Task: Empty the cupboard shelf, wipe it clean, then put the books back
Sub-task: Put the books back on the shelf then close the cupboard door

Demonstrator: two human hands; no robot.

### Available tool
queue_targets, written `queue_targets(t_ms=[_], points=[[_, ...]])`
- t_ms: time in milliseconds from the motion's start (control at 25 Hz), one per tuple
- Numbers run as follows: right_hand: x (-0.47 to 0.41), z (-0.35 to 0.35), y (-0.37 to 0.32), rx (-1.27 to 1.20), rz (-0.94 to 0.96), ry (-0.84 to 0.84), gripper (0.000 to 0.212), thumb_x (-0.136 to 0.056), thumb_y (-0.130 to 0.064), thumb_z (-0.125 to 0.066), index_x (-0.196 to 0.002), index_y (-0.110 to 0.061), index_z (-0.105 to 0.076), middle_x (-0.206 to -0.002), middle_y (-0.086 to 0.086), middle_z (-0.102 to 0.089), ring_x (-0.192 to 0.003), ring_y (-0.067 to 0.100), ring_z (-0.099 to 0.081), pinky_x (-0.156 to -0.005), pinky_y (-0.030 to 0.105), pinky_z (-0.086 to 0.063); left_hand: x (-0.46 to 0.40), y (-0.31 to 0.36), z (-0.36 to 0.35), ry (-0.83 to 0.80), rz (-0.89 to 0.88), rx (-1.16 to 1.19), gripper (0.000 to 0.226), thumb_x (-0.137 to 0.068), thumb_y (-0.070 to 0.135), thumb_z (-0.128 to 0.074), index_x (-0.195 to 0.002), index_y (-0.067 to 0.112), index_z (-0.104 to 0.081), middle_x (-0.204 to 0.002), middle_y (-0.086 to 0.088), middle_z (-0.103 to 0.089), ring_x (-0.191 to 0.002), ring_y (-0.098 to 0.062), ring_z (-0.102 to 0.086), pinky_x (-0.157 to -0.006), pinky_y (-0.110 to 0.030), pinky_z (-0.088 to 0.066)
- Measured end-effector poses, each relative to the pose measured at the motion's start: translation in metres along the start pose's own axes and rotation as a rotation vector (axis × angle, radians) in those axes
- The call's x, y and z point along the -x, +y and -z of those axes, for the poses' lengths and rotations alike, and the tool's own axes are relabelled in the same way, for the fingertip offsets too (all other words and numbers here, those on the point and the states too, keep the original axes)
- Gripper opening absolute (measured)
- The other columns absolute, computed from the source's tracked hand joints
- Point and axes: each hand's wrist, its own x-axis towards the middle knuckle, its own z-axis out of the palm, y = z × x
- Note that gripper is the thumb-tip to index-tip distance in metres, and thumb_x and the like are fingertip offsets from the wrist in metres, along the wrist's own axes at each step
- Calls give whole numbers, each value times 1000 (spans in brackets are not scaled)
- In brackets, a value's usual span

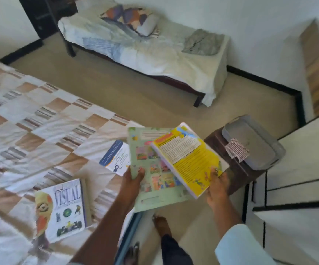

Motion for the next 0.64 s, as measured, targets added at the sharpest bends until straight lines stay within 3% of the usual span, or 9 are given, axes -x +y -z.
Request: queue_targets(t_ms=[120,320,480,640], points=[[33,38,-5,-35,40,65,27,-106,-16,-51,-113,-38,-64,-131,12,-66,-114,40,-66,-88,64,-55,33,1,-23,-92,23,45,23,-99,7,-58,-122,4,-62,-111,-19,-74,-99,-40,-72,-85,-56,-59],[111,97,-22,-165,26,121,44,-103,-7,-53,-142,-27,-52,-140,11,-61,-102,23,-70,-63,42,-63,85,2,-37,-314,78,37,25,-100,14,-60,-124,9,-62,-111,-15,-75,-100,-38,-73,-86,-59,-58],[160,137,-36,-199,64,115,52,-96,7,-53,-143,-16,-50,-138,19,-60,-87,29,-75,-59,48,-60,109,20,-47,-454,73,-5,36,-94,15,-65,-127,3,-62,-114,-20,-73,-103,-40,-71,-89,-57,-57],[207,174,-65,-260,162,184,48,-92,-3,-59,-137,-21,-56,-128,16,-68,-99,38,-73,-72,65,-58,145,43,-71,-627,87,-69,31,-92,15,-64,-121,4,-65,-112,-23,-73,-101,-46,-70,-85,-62,-57]])
